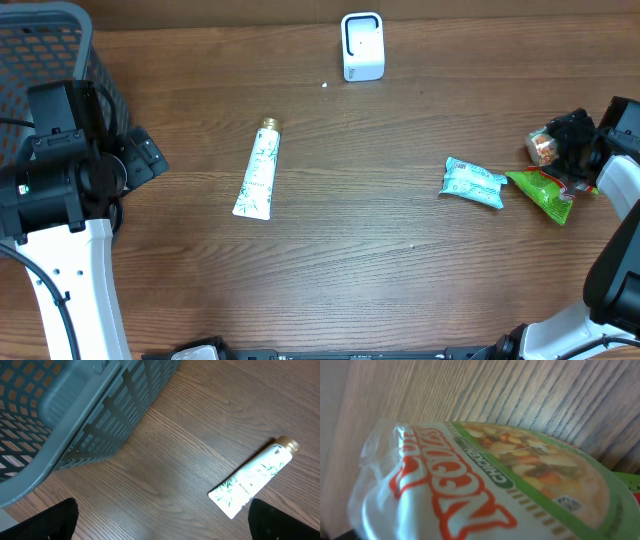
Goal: Scan the item barcode
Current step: 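Carry the noodle cup right and set it beside the snack bag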
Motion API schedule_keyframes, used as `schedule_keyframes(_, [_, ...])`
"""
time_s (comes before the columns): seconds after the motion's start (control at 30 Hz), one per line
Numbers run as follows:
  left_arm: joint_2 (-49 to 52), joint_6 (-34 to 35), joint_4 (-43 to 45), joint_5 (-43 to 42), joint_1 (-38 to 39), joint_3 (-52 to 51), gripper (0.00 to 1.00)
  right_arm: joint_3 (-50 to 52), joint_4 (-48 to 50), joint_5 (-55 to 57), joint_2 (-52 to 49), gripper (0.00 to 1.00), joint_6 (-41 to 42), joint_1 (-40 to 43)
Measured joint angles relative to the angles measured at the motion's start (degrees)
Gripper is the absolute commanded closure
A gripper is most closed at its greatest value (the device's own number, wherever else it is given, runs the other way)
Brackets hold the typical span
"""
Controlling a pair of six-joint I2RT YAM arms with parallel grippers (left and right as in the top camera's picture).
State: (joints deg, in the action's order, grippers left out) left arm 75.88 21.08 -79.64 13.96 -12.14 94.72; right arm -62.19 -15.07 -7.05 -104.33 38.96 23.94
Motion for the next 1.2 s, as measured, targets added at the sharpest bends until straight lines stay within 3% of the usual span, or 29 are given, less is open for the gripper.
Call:
schedule_keyframes(0.5, [0.0, 0.0, 0.0, 0.0, 0.0, 0.0, 0.00, 0.2, -1.1, 2.8, 0.0, 0.00, -3.8, -0.1])
schedule_keyframes(1.07, [0.0, 0.0, 0.0, 0.0, 0.0, 0.0, 0.00, 0.3, 0.3, 0.0, 0.0, 0.00, -9.2, -0.1])
schedule_keyframes(1.2, [0.0, 0.0, 0.0, 0.0, 0.0, 0.0, 0.00, -2.7, -5.4, 0.0, 0.0, 0.00, -9.7, -0.1])
